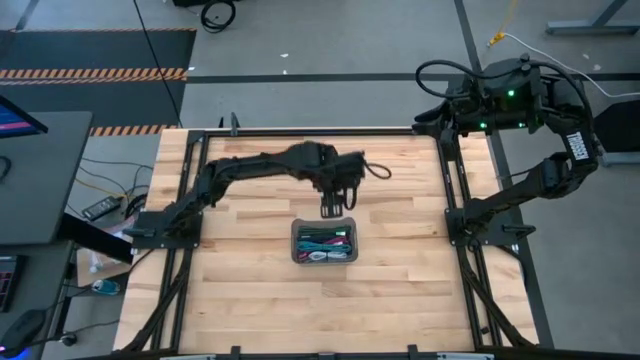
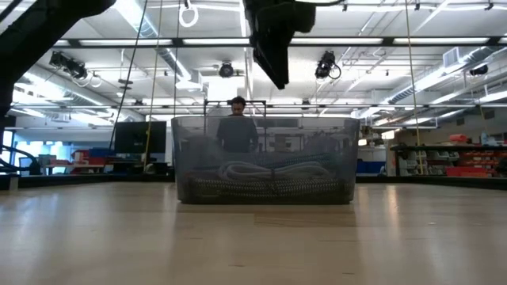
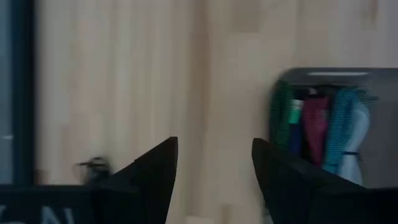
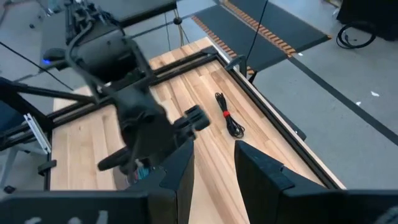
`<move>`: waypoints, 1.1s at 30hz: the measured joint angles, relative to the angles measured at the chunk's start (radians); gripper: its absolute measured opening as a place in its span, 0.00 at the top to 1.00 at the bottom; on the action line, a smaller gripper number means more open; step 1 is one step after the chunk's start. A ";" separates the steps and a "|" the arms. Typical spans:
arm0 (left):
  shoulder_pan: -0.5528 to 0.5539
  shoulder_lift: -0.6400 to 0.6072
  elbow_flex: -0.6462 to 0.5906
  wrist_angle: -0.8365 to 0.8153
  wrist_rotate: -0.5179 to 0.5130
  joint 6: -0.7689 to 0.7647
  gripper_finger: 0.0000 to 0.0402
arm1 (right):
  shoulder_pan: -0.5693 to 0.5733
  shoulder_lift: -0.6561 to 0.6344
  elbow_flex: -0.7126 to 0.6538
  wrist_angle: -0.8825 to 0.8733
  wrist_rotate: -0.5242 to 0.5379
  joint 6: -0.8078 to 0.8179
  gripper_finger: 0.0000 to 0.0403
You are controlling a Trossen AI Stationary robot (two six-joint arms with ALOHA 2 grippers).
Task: Pick and place USB-C Cables
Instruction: Put the black charger cable into the black bin
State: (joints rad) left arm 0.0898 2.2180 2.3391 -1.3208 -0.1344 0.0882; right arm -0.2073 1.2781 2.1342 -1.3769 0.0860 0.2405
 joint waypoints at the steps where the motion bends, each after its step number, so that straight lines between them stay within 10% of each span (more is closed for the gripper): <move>1: 0.014 0.000 0.016 -0.002 -0.021 0.012 0.47 | 0.000 0.000 0.000 0.007 0.000 0.002 0.70; 19: 0.250 -0.026 0.016 -0.192 -0.086 0.058 0.47 | 0.000 0.000 0.000 0.014 0.000 0.012 0.70; 33: 0.404 -0.026 -0.052 -0.163 0.084 0.084 0.47 | 0.000 0.000 0.000 0.006 -0.001 -0.025 0.70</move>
State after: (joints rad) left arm 0.4941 2.1922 2.2869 -1.4840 -0.0509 0.1726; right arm -0.2073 1.2781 2.1342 -1.3714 0.0846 0.2159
